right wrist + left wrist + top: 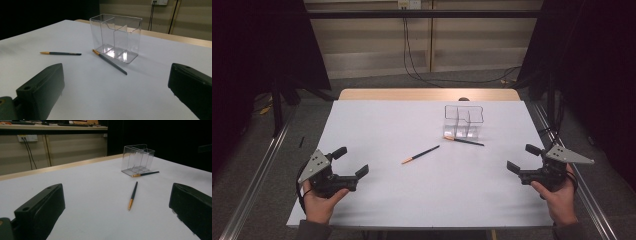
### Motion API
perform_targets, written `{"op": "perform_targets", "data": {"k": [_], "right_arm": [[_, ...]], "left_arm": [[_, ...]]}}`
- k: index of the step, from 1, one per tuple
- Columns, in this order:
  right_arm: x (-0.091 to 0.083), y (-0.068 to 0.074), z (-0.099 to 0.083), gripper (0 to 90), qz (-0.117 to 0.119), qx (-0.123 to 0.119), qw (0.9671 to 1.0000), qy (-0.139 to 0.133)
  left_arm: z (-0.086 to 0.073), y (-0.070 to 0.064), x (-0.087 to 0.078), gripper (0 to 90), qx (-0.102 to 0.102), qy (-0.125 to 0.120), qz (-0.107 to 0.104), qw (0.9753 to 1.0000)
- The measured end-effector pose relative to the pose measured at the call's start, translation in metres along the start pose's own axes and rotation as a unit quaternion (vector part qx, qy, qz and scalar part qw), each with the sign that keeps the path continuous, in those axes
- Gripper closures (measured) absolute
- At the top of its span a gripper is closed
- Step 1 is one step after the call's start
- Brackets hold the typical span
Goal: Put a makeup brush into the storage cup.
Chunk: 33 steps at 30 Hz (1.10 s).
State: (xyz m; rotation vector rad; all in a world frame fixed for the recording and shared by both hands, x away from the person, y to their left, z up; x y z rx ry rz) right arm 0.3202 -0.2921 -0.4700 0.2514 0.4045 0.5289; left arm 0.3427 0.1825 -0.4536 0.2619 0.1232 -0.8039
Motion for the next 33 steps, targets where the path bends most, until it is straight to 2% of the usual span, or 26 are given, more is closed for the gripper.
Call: {"op": "perform_targets", "data": {"k": [4,6,18,21,26,27,30,31,32,33], "right_arm": [[0.000,0.000,-0.001,0.0,0.001,-0.006,1.0000,0.003],[0.000,0.002,-0.001,0.0,0.004,-0.002,1.0000,0.004],[0.002,0.002,-0.003,0.0,0.004,-0.006,0.9999,0.008],[0.000,0.001,0.000,0.0,0.003,-0.008,1.0000,0.005],[-0.001,0.002,-0.001,0.0,0.007,-0.007,0.9999,0.006],[-0.001,0.002,-0.001,0.0,0.005,-0.008,0.9999,0.007],[-0.002,0.002,-0.001,0.0,0.004,-0.010,0.9999,0.007],[-0.003,0.003,-0.002,0.0,0.003,-0.009,0.9999,0.009],[-0.004,0.003,-0.001,0.0,0.005,-0.009,0.9999,0.007],[-0.004,0.003,-0.001,0.0,0.005,-0.008,0.9999,0.005]], "left_arm": [[0.001,-0.001,0.002,0.0,-0.003,-0.002,-0.003,1.0000],[0.000,-0.001,0.003,0.0,0.003,0.002,-0.005,1.0000],[0.004,-0.002,0.011,0.0,-0.014,-0.004,-0.001,0.9999],[0.005,-0.003,0.014,0.1,-0.007,-0.001,-0.004,1.0000],[0.011,-0.003,0.019,0.0,-0.011,-0.011,-0.005,0.9999],[0.012,-0.005,0.020,0.1,-0.015,-0.014,-0.006,0.9998],[0.013,-0.007,0.026,0.4,-0.006,-0.009,-0.015,0.9998],[0.013,-0.008,0.028,0.4,-0.011,-0.010,-0.018,0.9997],[0.012,-0.009,0.028,0.4,-0.003,-0.005,-0.022,0.9997],[0.013,-0.010,0.031,0.3,-0.011,-0.007,-0.020,0.9997]]}}
Point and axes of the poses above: each handheld gripper's, and its own axes: x roughly forward along the jaws, z roughly out of its top, y roughly to its left, the point moved 10 cm from there along x, roughly forward along the jaws, and after that the axes turned 15 degrees about x, right-handed, at the moved point
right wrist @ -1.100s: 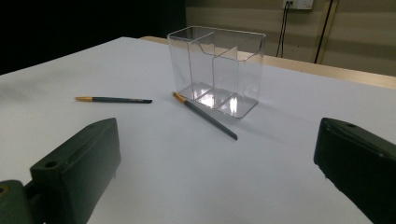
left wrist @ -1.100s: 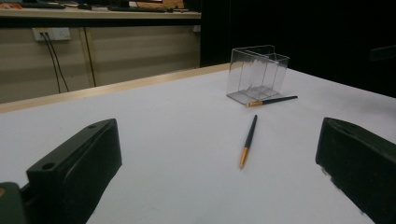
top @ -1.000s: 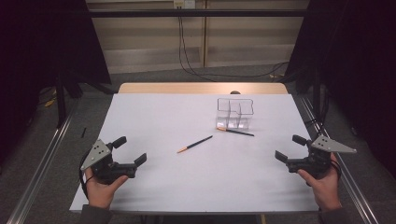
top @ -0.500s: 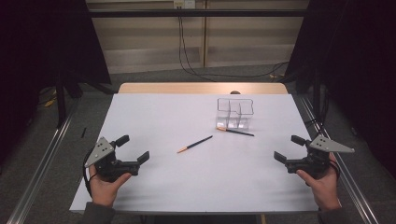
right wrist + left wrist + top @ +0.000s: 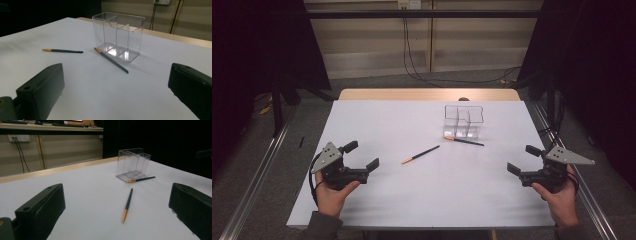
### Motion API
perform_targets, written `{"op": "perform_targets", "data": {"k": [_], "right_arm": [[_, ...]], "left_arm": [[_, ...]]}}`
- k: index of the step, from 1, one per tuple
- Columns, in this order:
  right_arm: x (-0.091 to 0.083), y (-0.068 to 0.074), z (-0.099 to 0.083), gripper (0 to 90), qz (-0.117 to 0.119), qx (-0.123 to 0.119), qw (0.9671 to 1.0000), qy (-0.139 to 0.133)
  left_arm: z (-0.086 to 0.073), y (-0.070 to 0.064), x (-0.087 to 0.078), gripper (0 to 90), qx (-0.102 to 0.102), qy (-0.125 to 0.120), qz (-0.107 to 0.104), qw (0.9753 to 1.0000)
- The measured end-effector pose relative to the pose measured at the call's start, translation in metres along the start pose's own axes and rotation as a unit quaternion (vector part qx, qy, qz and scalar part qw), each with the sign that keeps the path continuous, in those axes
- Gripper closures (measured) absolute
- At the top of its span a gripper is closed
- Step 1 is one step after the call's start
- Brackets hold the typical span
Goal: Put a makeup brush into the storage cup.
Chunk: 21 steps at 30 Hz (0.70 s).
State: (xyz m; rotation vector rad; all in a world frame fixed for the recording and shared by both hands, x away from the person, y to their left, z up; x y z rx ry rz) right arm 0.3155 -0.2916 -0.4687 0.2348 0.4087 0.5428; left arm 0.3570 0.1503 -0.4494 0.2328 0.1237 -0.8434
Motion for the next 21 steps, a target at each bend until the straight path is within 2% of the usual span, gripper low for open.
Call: {"op": "perform_targets", "data": {"k": [1,2,5,6,7,10,11,13,17,19,21], "right_arm": [[-0.001,0.000,0.000,0.0,0.000,0.005,1.0000,0.001],[-0.001,0.000,-0.001,0.0,0.000,0.001,1.0000,0.001],[-0.002,-0.001,-0.001,0.0,-0.001,0.000,1.0000,0.002],[-0.002,-0.001,-0.001,0.0,-0.002,0.001,1.0000,0.000],[-0.003,-0.001,-0.001,0.0,-0.002,0.001,1.0000,0.001],[-0.003,0.000,0.000,0.0,-0.002,-0.001,1.0000,0.000],[-0.003,0.000,0.000,0.0,-0.001,-0.001,1.0000,0.000],[-0.003,0.001,0.000,0.0,0.002,-0.001,1.0000,0.000],[-0.003,0.003,0.000,0.0,0.008,-0.001,1.0000,0.000],[-0.002,0.004,0.000,0.0,0.008,-0.003,1.0000,0.002],[-0.002,0.005,0.000,0.0,0.011,-0.002,0.9999,0.003]], "left_arm": [[-0.001,-0.001,0.001,0.3,0.007,0.002,-0.008,0.9999],[0.000,-0.002,0.002,0.4,0.001,-0.001,-0.010,0.9999],[0.000,-0.002,0.005,0.3,0.008,0.008,-0.010,0.9999],[0.001,-0.002,0.007,0.3,0.002,0.000,-0.015,0.9999],[0.002,-0.002,0.008,0.3,0.002,0.002,-0.010,0.9999],[0.002,-0.003,0.012,0.3,0.000,0.003,-0.014,0.9999],[0.000,-0.002,0.013,0.3,0.006,0.011,-0.010,0.9999],[0.003,-0.004,0.016,0.3,0.004,0.004,-0.017,0.9998],[0.008,-0.004,0.022,0.4,0.000,0.000,-0.013,0.9999],[0.010,-0.005,0.027,0.3,0.005,0.000,-0.017,0.9998],[0.011,-0.005,0.031,0.4,0.009,0.003,-0.011,0.9999]]}}
Point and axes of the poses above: each handheld gripper's, and its own axes: x roughly forward along the jaws, z roughly out of its top, y roughly to its left, the point moved 10 cm from there along x, roughly forward along the jaws, and after that the axes turned 15 degrees about x, right-handed, at the moved point
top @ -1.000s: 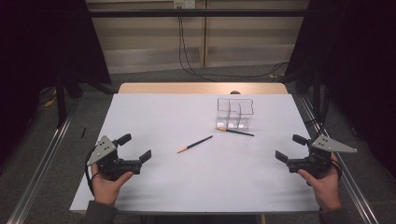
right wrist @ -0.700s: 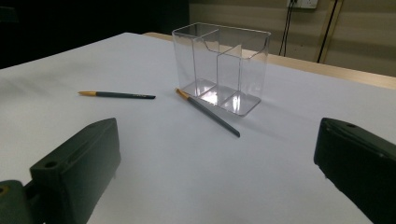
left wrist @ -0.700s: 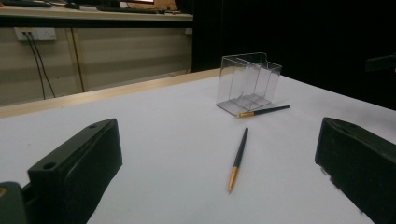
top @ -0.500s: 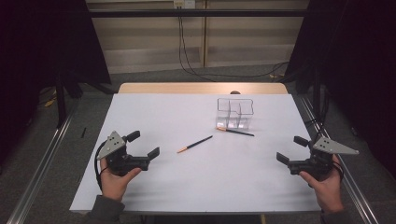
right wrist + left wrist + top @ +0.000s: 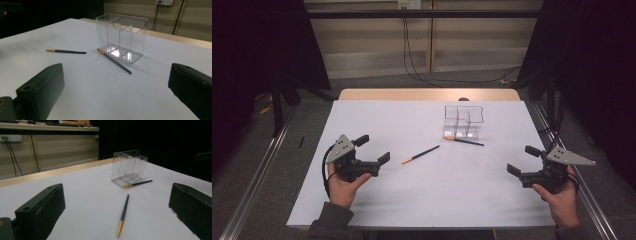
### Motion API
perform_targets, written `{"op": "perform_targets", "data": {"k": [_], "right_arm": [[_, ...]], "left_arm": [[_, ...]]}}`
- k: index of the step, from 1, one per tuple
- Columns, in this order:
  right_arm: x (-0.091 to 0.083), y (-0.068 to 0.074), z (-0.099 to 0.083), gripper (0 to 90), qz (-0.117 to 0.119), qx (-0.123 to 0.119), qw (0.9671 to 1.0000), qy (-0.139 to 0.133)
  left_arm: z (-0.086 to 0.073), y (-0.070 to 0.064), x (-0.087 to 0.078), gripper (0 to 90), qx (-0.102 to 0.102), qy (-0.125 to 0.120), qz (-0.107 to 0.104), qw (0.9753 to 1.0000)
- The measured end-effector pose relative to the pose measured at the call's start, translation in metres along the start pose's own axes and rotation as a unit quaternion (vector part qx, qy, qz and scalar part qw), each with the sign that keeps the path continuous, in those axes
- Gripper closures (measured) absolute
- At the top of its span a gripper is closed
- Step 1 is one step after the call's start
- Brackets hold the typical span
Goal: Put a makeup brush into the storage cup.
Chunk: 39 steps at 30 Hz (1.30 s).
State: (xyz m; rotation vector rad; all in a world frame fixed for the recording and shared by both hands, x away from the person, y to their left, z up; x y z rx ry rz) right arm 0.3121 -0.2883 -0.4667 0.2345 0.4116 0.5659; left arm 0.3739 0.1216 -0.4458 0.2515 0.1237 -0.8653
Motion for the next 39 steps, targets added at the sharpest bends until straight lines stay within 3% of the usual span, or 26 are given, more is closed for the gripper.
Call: {"op": "perform_targets", "data": {"k": [1,7,9,10,15,19,21,25,26,30,31,39], "right_arm": [[0.000,0.001,0.000,0.0,0.001,0.002,1.0000,0.000],[0.002,0.001,-0.001,0.0,0.001,0.002,1.0000,0.001],[0.002,0.001,-0.001,0.0,0.000,0.000,1.0000,0.002],[0.003,0.001,-0.001,0.0,0.001,-0.001,1.0000,0.003],[0.003,0.001,-0.002,0.0,0.001,-0.002,1.0000,0.005],[0.003,0.001,-0.003,0.0,0.000,-0.006,1.0000,0.007],[0.002,0.001,-0.003,0.0,-0.002,-0.005,1.0000,0.007],[0.002,0.000,-0.002,0.0,-0.002,-0.003,1.0000,0.004],[0.002,0.000,-0.002,0.0,-0.003,-0.003,1.0000,0.004],[0.003,0.001,-0.002,0.0,-0.001,-0.004,1.0000,0.005],[0.003,0.002,-0.003,0.0,0.000,-0.004,1.0000,0.006],[0.006,0.004,-0.005,0.1,0.003,-0.012,0.9999,0.012]], "left_arm": [[0.000,-0.001,0.001,0.4,-0.002,-0.001,-0.008,1.0000],[0.000,0.000,0.011,0.4,-0.002,0.004,-0.001,1.0000],[0.000,0.000,0.013,0.5,0.002,0.002,-0.012,0.9999],[-0.001,0.000,0.014,0.5,0.002,0.010,-0.004,0.9999],[0.003,0.000,0.018,0.7,-0.005,-0.001,-0.008,1.0000],[0.007,0.001,0.022,0.8,-0.002,0.001,-0.001,1.0000],[0.008,0.001,0.024,0.8,0.006,0.005,-0.003,1.0000],[0.011,-0.002,0.030,0.8,0.000,0.003,-0.008,1.0000],[0.012,-0.002,0.031,0.8,0.008,0.002,-0.011,0.9999],[0.012,-0.005,0.037,0.8,0.006,0.009,-0.006,0.9999],[0.013,-0.006,0.039,0.8,0.005,0.004,-0.016,0.9999],[0.018,-0.005,0.047,0.8,0.012,0.008,-0.010,0.9999]]}}
Point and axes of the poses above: each handheld gripper's, and its own axes: x roughly forward along the jaws, z roughly out of its top, y roughly to its left, the point moved 10 cm from there along x, roughly forward along the jaws, and after that the axes turned 15 degrees about x, right-handed, at the moved point
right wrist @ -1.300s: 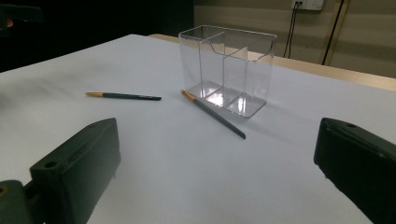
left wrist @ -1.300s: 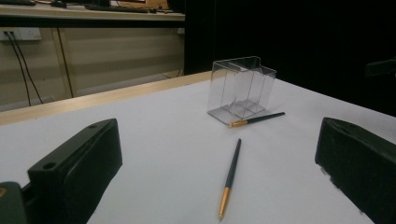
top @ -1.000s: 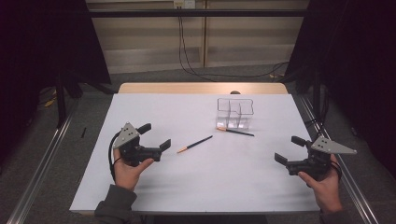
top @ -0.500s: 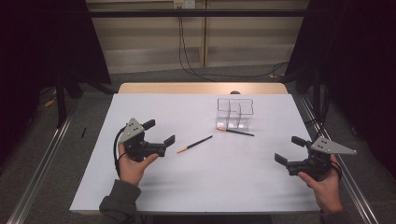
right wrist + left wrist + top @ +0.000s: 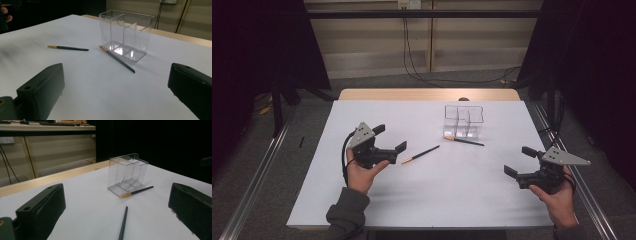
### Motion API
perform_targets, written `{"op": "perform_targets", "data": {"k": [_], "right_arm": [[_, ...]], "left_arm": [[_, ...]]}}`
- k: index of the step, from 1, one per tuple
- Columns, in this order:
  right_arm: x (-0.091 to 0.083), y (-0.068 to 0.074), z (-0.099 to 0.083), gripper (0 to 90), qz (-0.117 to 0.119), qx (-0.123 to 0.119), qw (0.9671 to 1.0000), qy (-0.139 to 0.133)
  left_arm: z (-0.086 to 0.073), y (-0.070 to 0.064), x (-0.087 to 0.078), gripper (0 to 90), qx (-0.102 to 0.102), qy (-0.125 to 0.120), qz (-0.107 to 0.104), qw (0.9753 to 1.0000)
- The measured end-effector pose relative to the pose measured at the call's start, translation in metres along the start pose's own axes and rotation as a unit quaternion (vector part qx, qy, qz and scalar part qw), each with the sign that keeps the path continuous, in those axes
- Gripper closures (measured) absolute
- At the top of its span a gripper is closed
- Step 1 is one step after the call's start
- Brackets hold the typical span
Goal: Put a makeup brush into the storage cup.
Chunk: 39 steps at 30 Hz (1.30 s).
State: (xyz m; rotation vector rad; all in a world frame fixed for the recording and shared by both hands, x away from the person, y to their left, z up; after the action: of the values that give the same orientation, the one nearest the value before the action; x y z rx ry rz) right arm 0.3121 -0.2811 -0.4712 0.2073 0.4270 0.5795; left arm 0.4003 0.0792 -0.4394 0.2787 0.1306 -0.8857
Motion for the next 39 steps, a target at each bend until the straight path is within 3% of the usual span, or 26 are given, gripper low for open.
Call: {"op": "perform_targets", "data": {"k": [1,3,5,10,13,14,15,16,19,28,29,31,32,34,39], "right_arm": [[0.000,0.000,0.000,0.1,0.001,-0.001,1.0000,0.000],[0.000,0.000,0.000,0.1,0.000,0.001,1.0000,0.000],[0.000,0.000,-0.001,0.1,-0.002,0.001,1.0000,0.001],[-0.001,0.000,-0.002,0.1,0.000,0.004,1.0000,0.001],[-0.001,0.000,-0.002,0.1,-0.001,0.003,1.0000,0.002],[-0.001,0.000,-0.002,0.1,-0.002,0.002,1.0000,0.001],[-0.001,0.000,-0.002,0.1,-0.001,0.002,1.0000,0.002],[-0.001,0.000,-0.002,0.1,-0.001,0.003,1.0000,0.002],[-0.001,-0.001,-0.003,0.1,0.000,0.002,1.0000,0.002],[-0.004,-0.004,-0.002,0.1,-0.004,0.011,0.9999,-0.003],[-0.004,-0.004,-0.001,0.1,-0.004,0.011,0.9999,-0.004],[-0.004,-0.004,-0.002,0.1,-0.006,0.010,0.9999,-0.003],[-0.004,-0.004,-0.002,0.1,-0.006,0.009,0.9999,-0.003],[-0.004,-0.004,-0.002,0.1,-0.004,0.010,0.9999,-0.002],[-0.005,-0.005,-0.003,0.1,-0.008,0.011,0.9999,-0.003]], "left_arm": [[0.001,-0.002,0.002,0.8,-0.008,-0.007,-0.007,0.9999],[-0.002,-0.001,0.005,0.8,-0.004,-0.004,-0.008,0.9999],[-0.004,0.000,0.007,0.9,-0.004,0.004,-0.003,1.0000],[-0.003,0.000,0.013,1.1,-0.013,-0.005,-0.002,0.9999],[-0.005,0.000,0.015,1.3,-0.001,0.003,-0.005,1.0000],[-0.003,-0.002,0.018,1.3,-0.018,-0.007,-0.008,0.9998],[-0.004,0.001,0.018,1.3,-0.007,0.002,0.000,1.0000],[-0.002,-0.001,0.021,1.3,-0.017,-0.008,-0.009,0.9998],[-0.002,-0.001,0.024,1.4,-0.008,-0.004,-0.008,0.9999],[-0.002,-0.002,0.038,1.3,-0.016,0.000,-0.006,0.9998],[-0.003,-0.002,0.039,1.4,-0.008,0.000,-0.016,0.9998],[-0.001,-0.003,0.042,1.3,-0.009,-0.003,-0.017,0.9998],[0.000,-0.003,0.044,1.4,-0.016,-0.003,-0.007,0.9998],[-0.001,-0.003,0.045,1.4,-0.006,0.002,-0.012,0.9999],[-0.001,-0.005,0.054,1.3,-0.019,0.001,-0.011,0.9998]]}}
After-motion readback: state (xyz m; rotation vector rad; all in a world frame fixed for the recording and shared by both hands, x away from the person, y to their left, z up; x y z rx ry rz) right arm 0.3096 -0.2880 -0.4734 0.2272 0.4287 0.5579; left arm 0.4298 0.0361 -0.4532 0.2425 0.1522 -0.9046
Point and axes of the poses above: each handheld gripper's, and its own axes: x roughly forward along the jaws, z roughly out of its top, y roughly to its left, the point moved 10 cm from there along x, roughly forward along the jaws, and after that the axes turned 15 degrees about x, right-handed, at the moved point
